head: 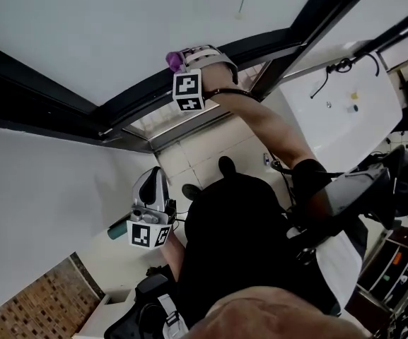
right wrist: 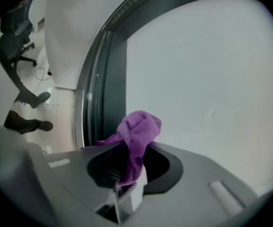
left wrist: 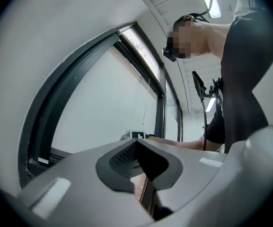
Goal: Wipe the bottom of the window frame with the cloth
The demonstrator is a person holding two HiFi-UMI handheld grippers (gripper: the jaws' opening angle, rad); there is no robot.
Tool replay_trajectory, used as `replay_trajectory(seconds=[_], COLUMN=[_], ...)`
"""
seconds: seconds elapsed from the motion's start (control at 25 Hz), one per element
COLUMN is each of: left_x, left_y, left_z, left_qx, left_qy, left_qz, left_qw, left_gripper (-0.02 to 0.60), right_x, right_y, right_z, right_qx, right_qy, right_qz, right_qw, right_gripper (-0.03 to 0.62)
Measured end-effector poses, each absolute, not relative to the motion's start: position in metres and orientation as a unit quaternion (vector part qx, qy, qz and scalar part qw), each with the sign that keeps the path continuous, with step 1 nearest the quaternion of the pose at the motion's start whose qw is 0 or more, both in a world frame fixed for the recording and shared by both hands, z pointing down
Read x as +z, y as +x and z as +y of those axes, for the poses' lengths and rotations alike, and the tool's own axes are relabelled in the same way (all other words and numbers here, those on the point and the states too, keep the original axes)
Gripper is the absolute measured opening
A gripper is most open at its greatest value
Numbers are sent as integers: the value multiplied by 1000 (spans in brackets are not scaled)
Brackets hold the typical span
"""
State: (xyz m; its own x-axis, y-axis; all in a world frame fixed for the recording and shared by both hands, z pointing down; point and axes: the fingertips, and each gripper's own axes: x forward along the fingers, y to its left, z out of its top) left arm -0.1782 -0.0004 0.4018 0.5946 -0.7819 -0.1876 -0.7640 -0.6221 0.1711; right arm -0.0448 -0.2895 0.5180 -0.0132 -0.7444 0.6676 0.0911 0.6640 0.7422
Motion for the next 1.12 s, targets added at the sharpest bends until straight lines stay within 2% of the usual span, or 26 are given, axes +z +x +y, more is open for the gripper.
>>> replay_trajectory(seconds=[0.28,0.4,0.52,0.68,0.92,1.0,1.12], left_x=[409,411,413,411,407,410,415], left_y=[-168,-170,-179,-179,-165,-164,-161], left_z=[-2,-2,-3,-8,-7,-8,-9], left_qx=[-128,-130,-128,-127,-125,-124,-118], left_qy=[893,889,886,888,893,893,893], left_qz=[-429,-435,-443,-440,-429,-430,-431], left_qw=[49,50,53,51,46,49,59], left_gripper=[0,0,0,0,0,0,0], right_x=[536,538,512,460,471,467,465], right_y=[-13,0,9,21,41,49,60], right_z=[-295,-256,-228,-268,-298,-286,-244], right_qx=[-333,-283,-240,-228,-111,-92,-128], right_qy=[229,177,183,282,343,348,347], right_qz=[-569,-592,-670,-733,-812,-822,-810], right_qw=[716,733,678,576,459,441,454], right_gripper=[57,67,69,71,67,66,63])
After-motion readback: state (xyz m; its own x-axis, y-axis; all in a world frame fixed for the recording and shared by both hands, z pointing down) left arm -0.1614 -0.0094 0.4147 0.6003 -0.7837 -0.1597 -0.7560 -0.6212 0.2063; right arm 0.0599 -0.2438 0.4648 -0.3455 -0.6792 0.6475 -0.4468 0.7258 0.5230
